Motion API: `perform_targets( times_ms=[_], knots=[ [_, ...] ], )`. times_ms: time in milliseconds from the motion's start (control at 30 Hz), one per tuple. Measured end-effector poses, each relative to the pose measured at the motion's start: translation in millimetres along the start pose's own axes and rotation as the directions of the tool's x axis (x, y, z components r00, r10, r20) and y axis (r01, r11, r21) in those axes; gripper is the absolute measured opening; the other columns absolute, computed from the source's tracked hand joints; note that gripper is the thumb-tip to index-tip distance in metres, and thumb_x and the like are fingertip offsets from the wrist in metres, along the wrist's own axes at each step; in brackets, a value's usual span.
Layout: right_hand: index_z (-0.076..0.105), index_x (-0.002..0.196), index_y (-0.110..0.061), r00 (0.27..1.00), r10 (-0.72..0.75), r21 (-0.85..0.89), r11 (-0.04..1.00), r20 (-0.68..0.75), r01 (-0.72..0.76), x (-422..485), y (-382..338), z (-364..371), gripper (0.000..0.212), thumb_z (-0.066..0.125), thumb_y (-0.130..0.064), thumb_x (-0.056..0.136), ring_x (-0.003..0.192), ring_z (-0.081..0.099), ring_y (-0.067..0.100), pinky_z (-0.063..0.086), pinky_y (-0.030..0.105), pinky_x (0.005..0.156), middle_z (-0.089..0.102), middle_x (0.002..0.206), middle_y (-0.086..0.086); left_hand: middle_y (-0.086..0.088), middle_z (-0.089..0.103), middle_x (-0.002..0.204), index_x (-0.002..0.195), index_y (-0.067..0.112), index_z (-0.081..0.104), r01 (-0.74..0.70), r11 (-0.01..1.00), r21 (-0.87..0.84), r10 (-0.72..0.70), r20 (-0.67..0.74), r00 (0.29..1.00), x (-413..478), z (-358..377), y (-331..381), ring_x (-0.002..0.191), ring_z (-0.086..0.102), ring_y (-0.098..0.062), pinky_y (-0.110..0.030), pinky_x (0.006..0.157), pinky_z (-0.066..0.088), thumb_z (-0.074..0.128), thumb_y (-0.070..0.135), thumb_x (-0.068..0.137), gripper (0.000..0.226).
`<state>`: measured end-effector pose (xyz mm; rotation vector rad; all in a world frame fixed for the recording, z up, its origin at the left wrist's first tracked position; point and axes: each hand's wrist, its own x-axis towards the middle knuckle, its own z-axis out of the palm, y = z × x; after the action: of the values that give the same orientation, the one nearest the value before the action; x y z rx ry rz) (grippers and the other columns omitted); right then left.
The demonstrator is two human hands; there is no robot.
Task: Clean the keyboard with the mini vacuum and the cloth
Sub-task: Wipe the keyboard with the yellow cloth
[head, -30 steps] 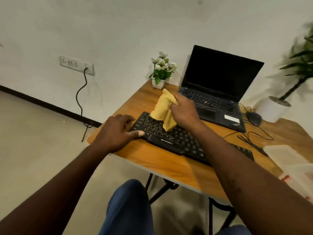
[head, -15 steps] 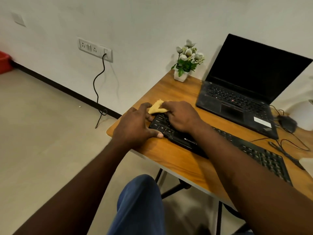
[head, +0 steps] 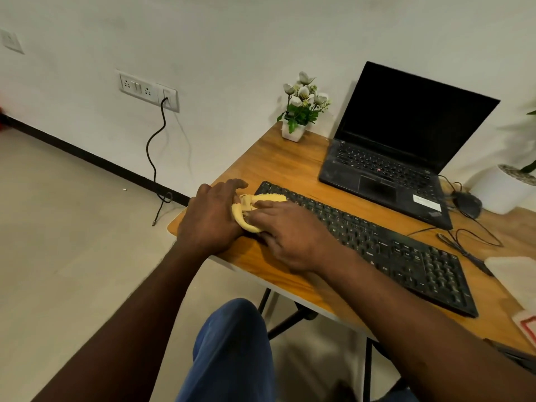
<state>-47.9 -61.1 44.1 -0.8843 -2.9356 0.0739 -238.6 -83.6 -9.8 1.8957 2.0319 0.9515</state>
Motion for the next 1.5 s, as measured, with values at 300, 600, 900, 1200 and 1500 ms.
perform_targets(
  times_ms=[300,600,900,1200,1500],
  knots=[
    [0.063,0.138,-0.033,0.980,0.196,0.040,0.979,0.041,-0.198,-86.8,53.1,-26.6,0.039,0.059,-0.021,0.101,0.126,0.051,0.013,0.045,0.038,0.103,0.065,0.133,-0.006,0.020,0.058,0.116,0.128,0.040,0.063,-0.012,1.000,-0.013,0.013,0.076,0.997,5.6,0.0,-4.7,0.115,0.048,-0.013,-0.044,0.095,0.045,0.075,0.058,0.077,0.056],
    [0.077,0.099,-0.022,0.701,0.695,0.556,0.651,-0.162,-0.517,-10.7,122.2,-48.6,0.018,0.061,-0.016,0.098,0.093,0.065,0.015,0.049,0.034,0.077,0.073,0.099,-0.002,0.000,0.038,0.163,0.162,0.035,0.022,-0.031,0.999,-0.038,0.040,0.257,0.966,35.8,11.4,27.8,0.145,0.033,-0.027,-0.056,0.115,0.033,0.048,0.091,0.071,0.110],
    [0.073,0.107,-0.023,0.919,0.395,0.226,0.894,0.007,-0.386,87.3,91.6,-22.8,0.025,0.055,-0.016,0.092,0.098,0.062,0.026,0.054,0.038,0.082,0.071,0.105,0.004,-0.009,0.022,0.169,0.152,0.044,-0.034,-0.151,0.985,0.086,0.107,0.388,0.915,48.9,18.5,19.7,0.153,0.018,-0.031,-0.055,0.121,0.021,0.064,0.101,0.042,0.158],
    [0.079,0.113,-0.028,0.928,0.372,0.426,0.837,0.019,-0.344,54.4,119.2,-11.0,0.027,0.068,-0.013,0.094,0.103,0.067,0.011,0.054,0.041,0.097,0.076,0.109,-0.008,-0.003,0.027,0.167,0.153,0.048,-0.030,-0.234,0.963,0.131,0.157,0.432,0.888,55.4,20.4,20.1,0.150,0.018,-0.030,-0.055,0.119,0.020,0.070,0.095,0.046,0.153],
    [0.073,0.123,-0.026,0.928,0.372,0.442,0.826,0.036,-0.348,34.9,114.2,-13.6,0.030,0.059,-0.012,0.101,0.108,0.064,0.015,0.052,0.040,0.099,0.072,0.115,-0.005,-0.002,0.031,0.166,0.152,0.049,-0.030,-0.266,0.948,0.175,0.167,0.435,0.885,50.9,19.3,24.9,0.147,0.022,-0.029,-0.056,0.117,0.023,0.064,0.100,0.046,0.150]
  ],
)
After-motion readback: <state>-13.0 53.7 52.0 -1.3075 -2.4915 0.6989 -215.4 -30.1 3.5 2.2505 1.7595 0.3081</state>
